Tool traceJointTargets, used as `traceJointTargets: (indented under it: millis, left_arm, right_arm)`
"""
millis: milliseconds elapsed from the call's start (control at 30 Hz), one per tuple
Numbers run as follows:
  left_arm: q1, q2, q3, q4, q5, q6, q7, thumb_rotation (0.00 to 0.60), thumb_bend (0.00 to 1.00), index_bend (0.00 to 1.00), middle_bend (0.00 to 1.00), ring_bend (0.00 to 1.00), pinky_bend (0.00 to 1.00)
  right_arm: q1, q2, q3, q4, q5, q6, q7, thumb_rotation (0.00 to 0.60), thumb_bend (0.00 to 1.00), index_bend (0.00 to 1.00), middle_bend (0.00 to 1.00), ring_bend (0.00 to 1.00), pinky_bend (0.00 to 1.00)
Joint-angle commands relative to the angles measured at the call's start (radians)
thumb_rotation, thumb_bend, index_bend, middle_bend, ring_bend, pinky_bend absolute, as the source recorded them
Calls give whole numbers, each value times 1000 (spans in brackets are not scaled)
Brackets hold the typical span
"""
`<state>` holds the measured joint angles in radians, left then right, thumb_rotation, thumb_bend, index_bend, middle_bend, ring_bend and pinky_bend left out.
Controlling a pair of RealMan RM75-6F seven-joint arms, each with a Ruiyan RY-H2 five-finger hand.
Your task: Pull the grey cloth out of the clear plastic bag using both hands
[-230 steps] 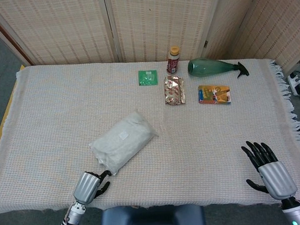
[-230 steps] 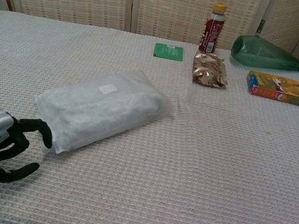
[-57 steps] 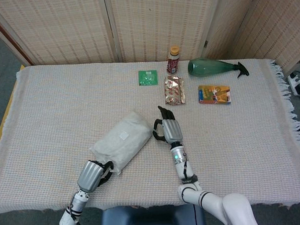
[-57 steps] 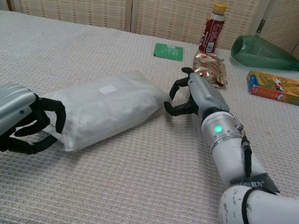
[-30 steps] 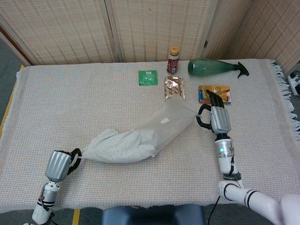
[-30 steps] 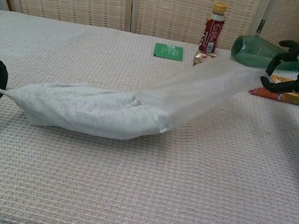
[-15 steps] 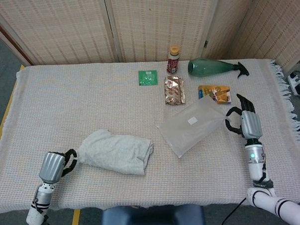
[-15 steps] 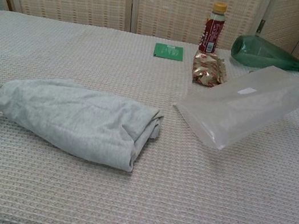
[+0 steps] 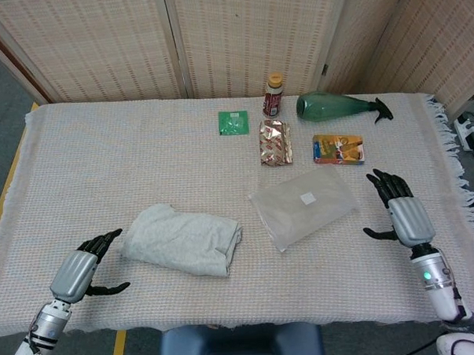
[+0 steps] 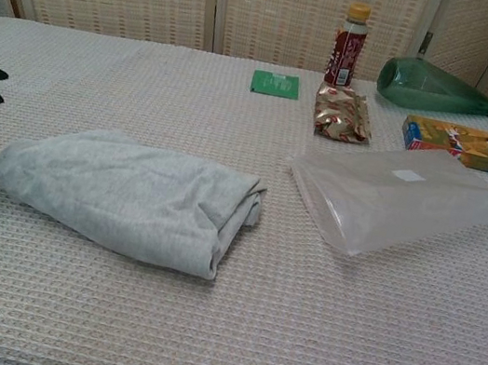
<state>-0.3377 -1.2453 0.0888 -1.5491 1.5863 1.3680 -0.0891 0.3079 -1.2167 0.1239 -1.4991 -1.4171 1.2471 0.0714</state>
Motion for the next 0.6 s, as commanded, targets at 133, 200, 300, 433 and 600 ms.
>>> traceJointTargets:
  millis: [133, 200, 300, 433, 600]
  left_arm:
    - [122, 167, 57, -88, 45, 147, 47, 375, 161, 86, 166, 145, 230]
    - [171, 165, 69, -47, 56, 207, 35, 374, 164, 97, 166, 138, 224]
    - [224, 150, 78, 19, 64, 260, 19, 376, 166, 101, 170, 135, 221]
    - [244, 140, 61, 51, 111, 326, -1, 378, 168, 106, 179, 135, 215]
    - [258, 127, 47, 62, 133, 350, -15, 375, 168, 106, 183, 135, 215]
  right_arm:
    - [-192, 170, -144, -216, -111, 219, -237, 600, 57, 0, 0, 0, 0]
    - [-237, 176, -170, -204, -147, 278, -204, 600, 57, 0, 0, 0, 0]
    - [-275, 178, -189, -164, -175, 325, -129, 600, 57, 0, 0, 0, 0]
    - [-278, 193, -189, -141, -193, 328, -75, 600, 56, 0, 0, 0, 0]
    - [-270, 204, -188, -140, -191, 295, -54, 600, 56, 0, 0, 0, 0]
